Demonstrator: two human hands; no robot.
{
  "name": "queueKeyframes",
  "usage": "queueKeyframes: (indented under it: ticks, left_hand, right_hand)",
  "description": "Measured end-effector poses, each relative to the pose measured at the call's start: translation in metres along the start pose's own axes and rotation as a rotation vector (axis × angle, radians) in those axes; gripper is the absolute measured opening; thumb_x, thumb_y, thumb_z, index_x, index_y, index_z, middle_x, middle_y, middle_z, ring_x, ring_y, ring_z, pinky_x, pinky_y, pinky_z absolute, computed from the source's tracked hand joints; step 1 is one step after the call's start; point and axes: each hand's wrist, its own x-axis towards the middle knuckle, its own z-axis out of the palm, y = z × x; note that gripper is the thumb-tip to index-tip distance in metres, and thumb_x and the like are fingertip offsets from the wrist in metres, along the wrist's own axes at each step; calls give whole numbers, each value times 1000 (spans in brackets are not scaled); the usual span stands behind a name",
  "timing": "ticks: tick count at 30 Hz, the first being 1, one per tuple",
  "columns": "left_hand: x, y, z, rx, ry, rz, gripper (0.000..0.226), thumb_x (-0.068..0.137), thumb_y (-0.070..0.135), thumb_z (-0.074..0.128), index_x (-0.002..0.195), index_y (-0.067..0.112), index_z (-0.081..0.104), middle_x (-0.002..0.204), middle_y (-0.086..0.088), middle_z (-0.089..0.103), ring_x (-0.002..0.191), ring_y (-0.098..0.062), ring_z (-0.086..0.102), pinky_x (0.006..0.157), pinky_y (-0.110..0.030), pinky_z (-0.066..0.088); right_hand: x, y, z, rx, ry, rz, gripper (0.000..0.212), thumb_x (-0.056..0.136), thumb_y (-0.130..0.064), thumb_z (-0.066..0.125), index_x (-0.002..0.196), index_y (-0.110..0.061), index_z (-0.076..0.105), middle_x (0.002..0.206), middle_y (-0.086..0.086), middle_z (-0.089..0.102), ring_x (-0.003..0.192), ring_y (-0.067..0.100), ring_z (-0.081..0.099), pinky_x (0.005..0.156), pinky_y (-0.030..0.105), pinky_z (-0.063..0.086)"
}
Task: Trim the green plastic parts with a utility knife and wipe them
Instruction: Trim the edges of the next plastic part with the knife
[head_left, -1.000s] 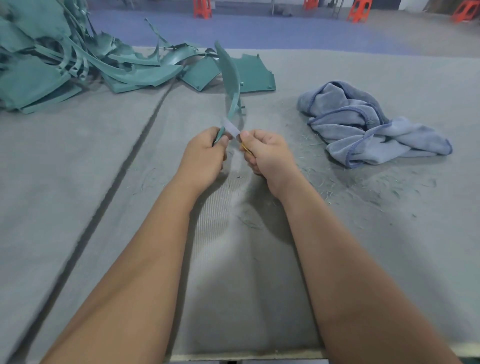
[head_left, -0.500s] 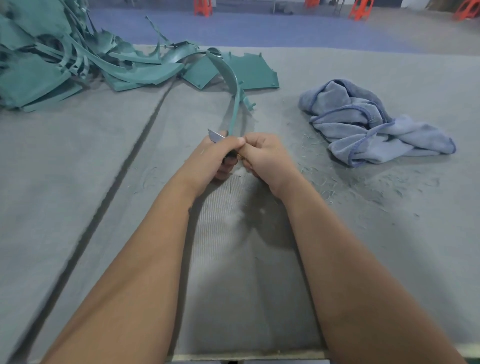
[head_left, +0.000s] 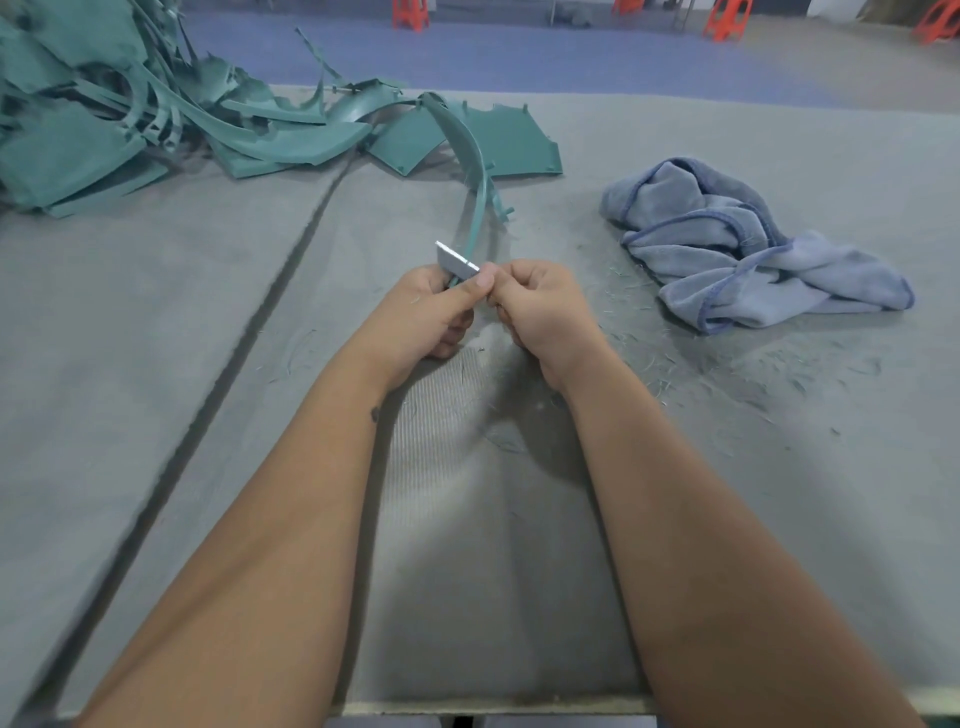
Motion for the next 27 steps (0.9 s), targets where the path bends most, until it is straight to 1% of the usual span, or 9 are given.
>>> queueKeyframes:
  ticks: [6,9,13,15,18,20,22,24,27]
  left_hand:
    - [0,0,3,29,42,-29,43,100,33,50,58,26,48,47,9,28,40,-6,19,36,-14,17]
    - [0,1,0,54,11,-54,37,101,34,46,69,25,33,48,8,27,40,-6,17,37,-15,16]
    - [-1,2,-3,86,-19,-59,34,101,30,48,69,21,37,47,5,32,39,-7,21,37,-16,18]
    - [-3,2,-3,166,30,-38,22,100,30,49,81,18,50,47,4,37,39,-8,28,37,-16,25]
    - [-4,0,-4,361,119,60,12,98,37,50,109,31,51,49,6,42,42,-9,37,41,-18,34]
    - [-2,1,-4,463,173,130,14,99,34,50,106,25,58,54,8,49,48,-8,45,49,-22,40]
    - [2,3,-6,627,253,191,19,98,26,51,99,12,64,73,0,56,65,-12,51,64,-29,42]
    - [4,4,-5,633,294,192,17,98,19,48,98,11,63,87,-4,59,74,-14,55,73,-31,45]
    - [5,2,-1,416,288,101,18,93,10,46,87,23,56,71,8,54,59,-2,49,58,-24,40]
  right_hand:
    - [5,4,1,79,64,4,39,95,-21,58,56,-19,53,41,-11,37,38,4,27,39,18,24]
    - [8,4,-2,125,115,42,39,95,-26,57,57,-19,53,41,-11,36,39,5,27,40,20,23]
    - [10,5,-2,118,157,47,41,95,-29,57,55,-20,54,43,-10,39,41,6,28,44,26,24]
    - [10,6,-1,120,151,36,45,95,-29,57,51,-20,54,43,-10,38,40,6,28,44,25,24]
    - [9,7,0,133,120,38,45,95,-28,56,52,-21,58,42,-12,39,38,3,29,40,19,25]
    - [10,7,-1,125,95,35,39,97,-28,55,59,-19,56,43,-11,38,40,3,28,43,21,25]
    - [9,7,-1,110,47,27,34,98,-27,53,65,-17,55,44,-10,38,40,4,28,43,20,24]
    - [7,7,-1,95,-1,8,33,98,-24,52,66,-16,54,42,-12,38,38,2,29,41,16,25]
    - [4,4,0,81,-31,-27,34,99,-20,52,66,-14,54,40,-13,36,37,1,28,40,13,24]
